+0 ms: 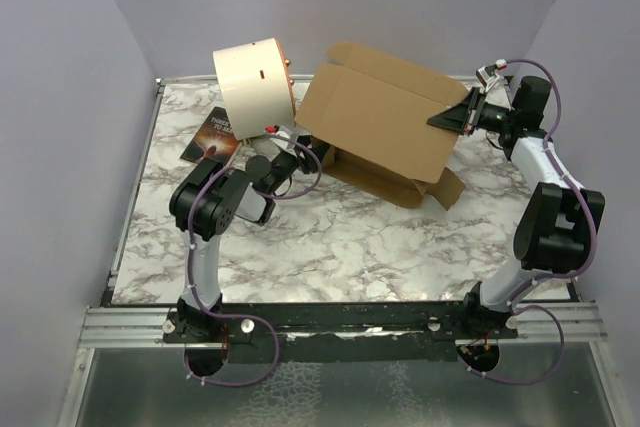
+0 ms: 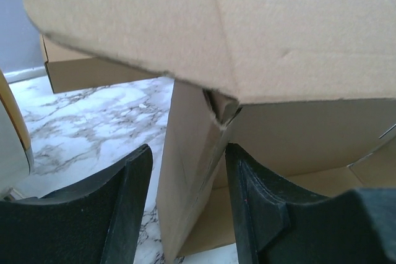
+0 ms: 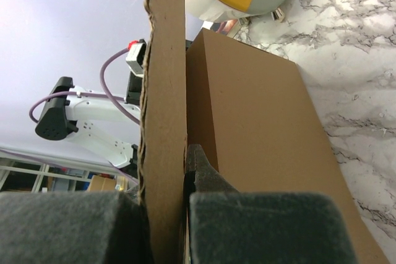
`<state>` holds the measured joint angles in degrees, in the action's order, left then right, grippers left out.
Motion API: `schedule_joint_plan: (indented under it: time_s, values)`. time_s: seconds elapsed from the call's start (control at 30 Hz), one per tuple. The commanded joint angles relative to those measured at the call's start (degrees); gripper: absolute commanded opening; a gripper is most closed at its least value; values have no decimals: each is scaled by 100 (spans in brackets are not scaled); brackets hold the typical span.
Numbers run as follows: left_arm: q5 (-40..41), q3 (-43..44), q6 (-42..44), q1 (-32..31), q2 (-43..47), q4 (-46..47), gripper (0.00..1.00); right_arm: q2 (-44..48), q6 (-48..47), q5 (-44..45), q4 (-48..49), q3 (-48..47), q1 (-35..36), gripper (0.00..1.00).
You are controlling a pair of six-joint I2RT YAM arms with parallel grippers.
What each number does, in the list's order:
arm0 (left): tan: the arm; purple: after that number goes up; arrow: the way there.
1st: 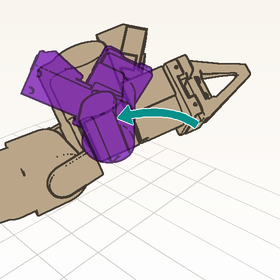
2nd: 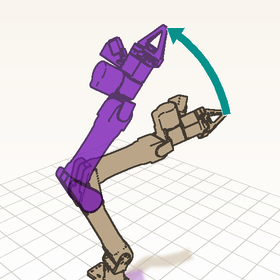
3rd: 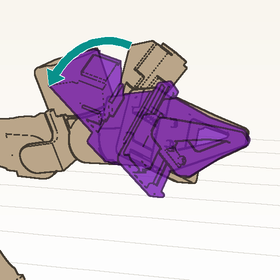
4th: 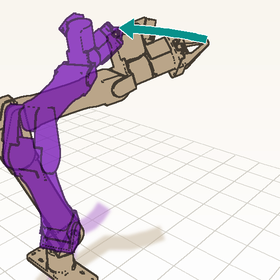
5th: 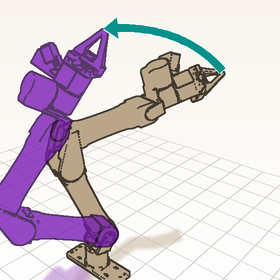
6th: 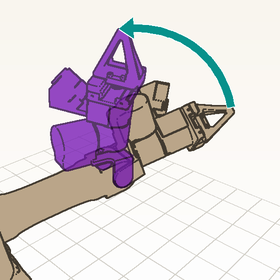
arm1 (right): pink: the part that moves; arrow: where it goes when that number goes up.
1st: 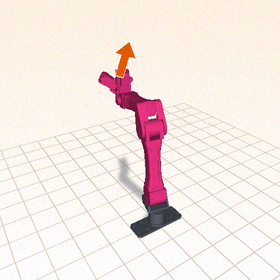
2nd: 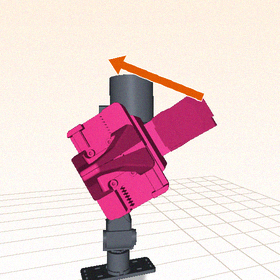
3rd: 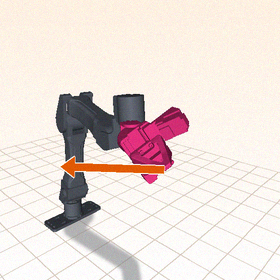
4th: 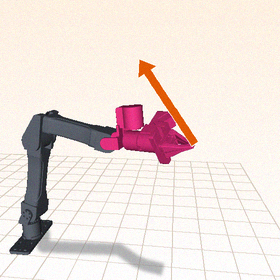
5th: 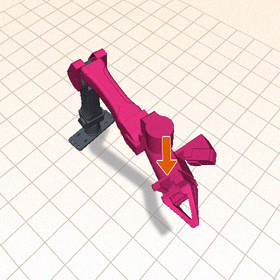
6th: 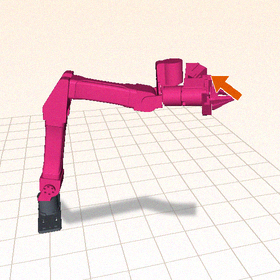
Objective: Fold the paper box
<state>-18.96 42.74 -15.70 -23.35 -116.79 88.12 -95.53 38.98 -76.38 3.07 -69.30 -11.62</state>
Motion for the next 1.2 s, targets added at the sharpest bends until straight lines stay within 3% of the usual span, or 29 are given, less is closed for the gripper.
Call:
schedule_joint_plan:
  time_s: [0.0, 0.4, 0.47, 0.6, 0.77, 0.93, 1.17]
  values:
    - [300, 64, 174, 15, -292, 870, 50, -113, 92, -149, 184, -170, 2, 1]
    - [588, 479, 133, -88, -600, 665, 37, -156, 145, -103, 229, -182, 2, 1]
    - [581, 529, 111, -120, -629, 648, 31, -152, 145, -100, 225, -175, 2, 1]
    - [526, 500, 104, -137, -590, 602, 0, -116, 153, -109, 239, -187, 2, 1]
    - [540, 149, 77, -135, -153, 458, 0, 48, 97, -89, 242, -271, 2, 1]
    - [421, -206, -135, -144, 791, -743, 0, 374, -550, 97, -344, -662, 2, 1]
    - [362, -221, -328, -198, 2208, -3826, 0, 896, -1378, 341, -781, -758, 2, 1]
